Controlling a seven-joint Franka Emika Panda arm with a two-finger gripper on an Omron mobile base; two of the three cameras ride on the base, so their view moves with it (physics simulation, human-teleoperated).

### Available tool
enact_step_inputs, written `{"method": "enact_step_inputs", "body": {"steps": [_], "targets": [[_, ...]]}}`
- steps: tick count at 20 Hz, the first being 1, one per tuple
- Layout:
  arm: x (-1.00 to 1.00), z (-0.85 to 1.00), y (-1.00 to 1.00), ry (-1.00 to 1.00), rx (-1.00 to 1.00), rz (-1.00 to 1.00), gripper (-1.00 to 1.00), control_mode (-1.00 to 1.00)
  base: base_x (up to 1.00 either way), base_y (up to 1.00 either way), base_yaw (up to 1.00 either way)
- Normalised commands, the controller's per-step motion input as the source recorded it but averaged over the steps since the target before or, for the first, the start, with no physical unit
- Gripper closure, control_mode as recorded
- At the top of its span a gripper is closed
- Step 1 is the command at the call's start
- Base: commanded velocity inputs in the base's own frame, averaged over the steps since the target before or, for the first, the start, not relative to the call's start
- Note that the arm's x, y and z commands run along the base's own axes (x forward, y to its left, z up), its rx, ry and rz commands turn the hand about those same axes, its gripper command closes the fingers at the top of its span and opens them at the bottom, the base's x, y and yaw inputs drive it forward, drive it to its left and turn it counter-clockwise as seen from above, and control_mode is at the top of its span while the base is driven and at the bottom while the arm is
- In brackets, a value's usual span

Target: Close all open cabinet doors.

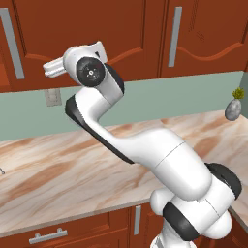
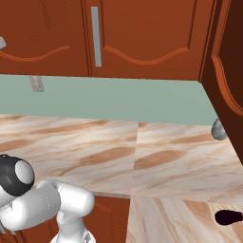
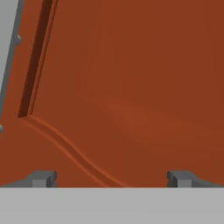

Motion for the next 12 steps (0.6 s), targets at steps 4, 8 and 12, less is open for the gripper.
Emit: {"method": "enact_step_inputs", "body": {"steps": [4,8,12], "targets": [[-0.55,0.44,-0.97,0.15,0.17,-0.19,-1.00,-1.00,0.00,0.00,0.00],[-0.48,0.27,-1.00,0.23,0.19,-0.22,-1.00,-1.00,0.00,0.00,0.00],[-0.66,0.06,-1.00,0.19,0.17,-0.20,-1.00,-1.00,0.00,0.00,0.00]]}}
